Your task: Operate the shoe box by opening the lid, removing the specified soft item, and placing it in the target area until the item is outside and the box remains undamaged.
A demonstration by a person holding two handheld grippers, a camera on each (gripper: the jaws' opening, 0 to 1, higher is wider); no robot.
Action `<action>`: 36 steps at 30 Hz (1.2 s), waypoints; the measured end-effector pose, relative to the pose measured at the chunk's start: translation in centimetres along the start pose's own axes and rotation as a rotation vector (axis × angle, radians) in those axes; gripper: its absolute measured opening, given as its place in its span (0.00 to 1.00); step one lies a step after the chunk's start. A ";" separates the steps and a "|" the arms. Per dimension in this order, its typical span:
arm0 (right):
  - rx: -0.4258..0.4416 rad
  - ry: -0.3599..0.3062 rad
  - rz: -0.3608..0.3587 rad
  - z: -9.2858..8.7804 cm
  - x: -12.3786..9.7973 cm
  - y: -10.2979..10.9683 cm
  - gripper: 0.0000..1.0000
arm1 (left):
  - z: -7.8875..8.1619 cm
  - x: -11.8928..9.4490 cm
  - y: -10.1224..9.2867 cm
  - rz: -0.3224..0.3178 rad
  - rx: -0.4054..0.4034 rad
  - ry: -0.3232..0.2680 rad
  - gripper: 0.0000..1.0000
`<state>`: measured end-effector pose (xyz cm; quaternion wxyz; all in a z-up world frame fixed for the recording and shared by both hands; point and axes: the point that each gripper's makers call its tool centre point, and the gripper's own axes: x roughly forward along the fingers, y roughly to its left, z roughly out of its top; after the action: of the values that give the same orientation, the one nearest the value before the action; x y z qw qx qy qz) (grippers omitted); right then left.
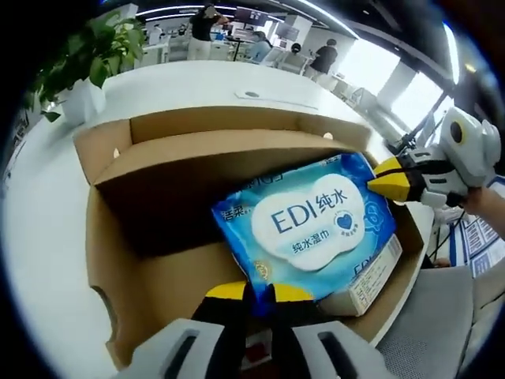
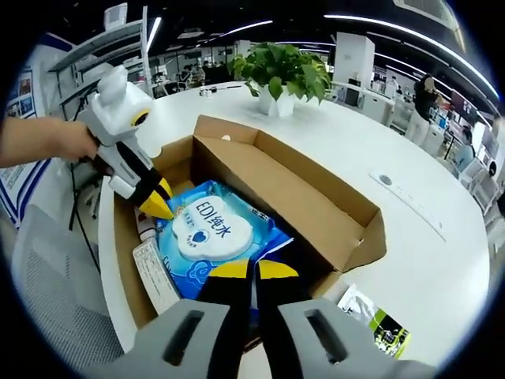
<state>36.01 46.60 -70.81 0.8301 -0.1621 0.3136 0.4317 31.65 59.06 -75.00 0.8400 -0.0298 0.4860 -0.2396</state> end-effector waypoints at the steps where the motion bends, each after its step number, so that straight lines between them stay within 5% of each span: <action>1: 0.003 -0.002 -0.001 0.0 0.0 0.0 0.00 | 0.0 0.0 -0.1 -0.002 -0.013 0.002 0.07; 36: 0.175 -0.144 -0.007 2.7 -5.1 -0.8 0.00 | 4.7 -5.9 -3.2 0.032 0.047 -0.158 0.00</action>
<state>35.50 44.49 -65.38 0.8629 -0.0587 0.2893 0.4102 31.88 57.96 -66.88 0.8800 -0.0212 0.4127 -0.2343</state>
